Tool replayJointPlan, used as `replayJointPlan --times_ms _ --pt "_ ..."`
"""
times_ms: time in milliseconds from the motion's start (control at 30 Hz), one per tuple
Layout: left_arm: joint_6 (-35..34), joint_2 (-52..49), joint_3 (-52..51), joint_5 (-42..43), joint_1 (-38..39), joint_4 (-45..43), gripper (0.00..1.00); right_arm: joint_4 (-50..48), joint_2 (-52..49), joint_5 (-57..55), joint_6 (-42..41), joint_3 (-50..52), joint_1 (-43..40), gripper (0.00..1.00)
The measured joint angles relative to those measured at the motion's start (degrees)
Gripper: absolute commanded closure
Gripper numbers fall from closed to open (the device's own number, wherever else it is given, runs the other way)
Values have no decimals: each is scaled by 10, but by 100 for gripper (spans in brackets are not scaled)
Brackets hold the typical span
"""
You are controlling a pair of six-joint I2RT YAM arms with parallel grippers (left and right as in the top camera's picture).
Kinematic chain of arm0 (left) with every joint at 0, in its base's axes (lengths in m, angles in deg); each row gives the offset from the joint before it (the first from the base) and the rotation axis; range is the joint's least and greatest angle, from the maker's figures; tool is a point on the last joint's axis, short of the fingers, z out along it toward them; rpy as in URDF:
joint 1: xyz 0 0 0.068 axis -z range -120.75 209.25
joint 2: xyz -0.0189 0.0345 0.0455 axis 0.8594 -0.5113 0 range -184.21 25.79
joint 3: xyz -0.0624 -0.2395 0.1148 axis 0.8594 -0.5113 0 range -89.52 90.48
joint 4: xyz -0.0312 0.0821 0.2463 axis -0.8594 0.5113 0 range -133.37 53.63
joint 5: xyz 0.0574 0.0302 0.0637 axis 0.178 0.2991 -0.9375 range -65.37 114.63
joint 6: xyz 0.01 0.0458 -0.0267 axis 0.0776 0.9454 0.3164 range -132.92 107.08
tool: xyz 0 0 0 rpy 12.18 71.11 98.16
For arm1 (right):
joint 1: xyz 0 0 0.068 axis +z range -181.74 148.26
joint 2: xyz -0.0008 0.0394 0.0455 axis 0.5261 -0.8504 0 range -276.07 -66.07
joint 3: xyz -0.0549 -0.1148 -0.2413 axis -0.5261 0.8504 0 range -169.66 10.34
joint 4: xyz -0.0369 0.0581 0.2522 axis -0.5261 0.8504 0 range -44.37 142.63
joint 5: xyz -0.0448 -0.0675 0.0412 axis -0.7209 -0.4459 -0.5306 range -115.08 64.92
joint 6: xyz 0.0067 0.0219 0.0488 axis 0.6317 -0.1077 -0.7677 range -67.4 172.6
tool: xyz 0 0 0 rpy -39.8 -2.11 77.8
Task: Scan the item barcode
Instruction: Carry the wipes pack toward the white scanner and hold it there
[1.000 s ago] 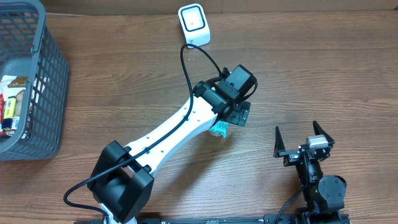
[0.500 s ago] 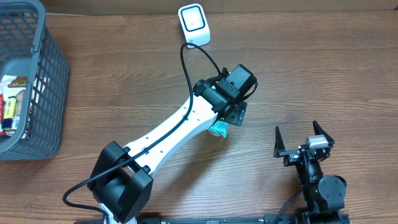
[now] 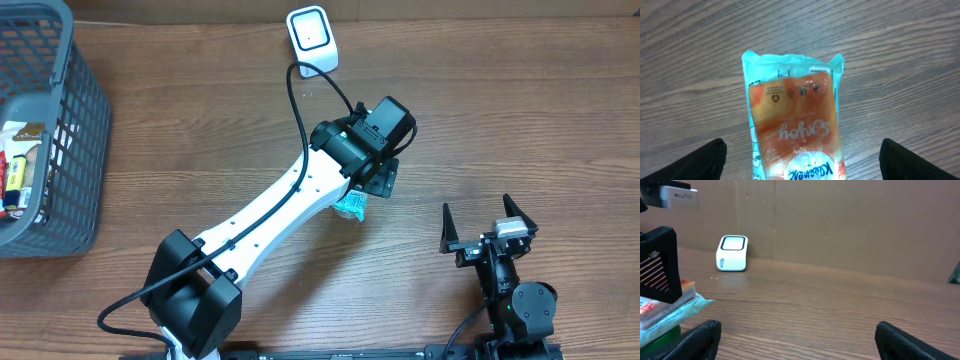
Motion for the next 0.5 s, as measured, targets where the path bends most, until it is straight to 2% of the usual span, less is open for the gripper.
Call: replayJointPlan --times_ms 167,400,500 --pt "-31 0 -1 0 0 0 29 0 0 0 0 0 0 0" --pt "-45 0 -5 0 0 0 31 0 0 0 0 0 0 0" --pt "-51 0 -5 0 0 -2 37 0 0 0 0 0 0 0"
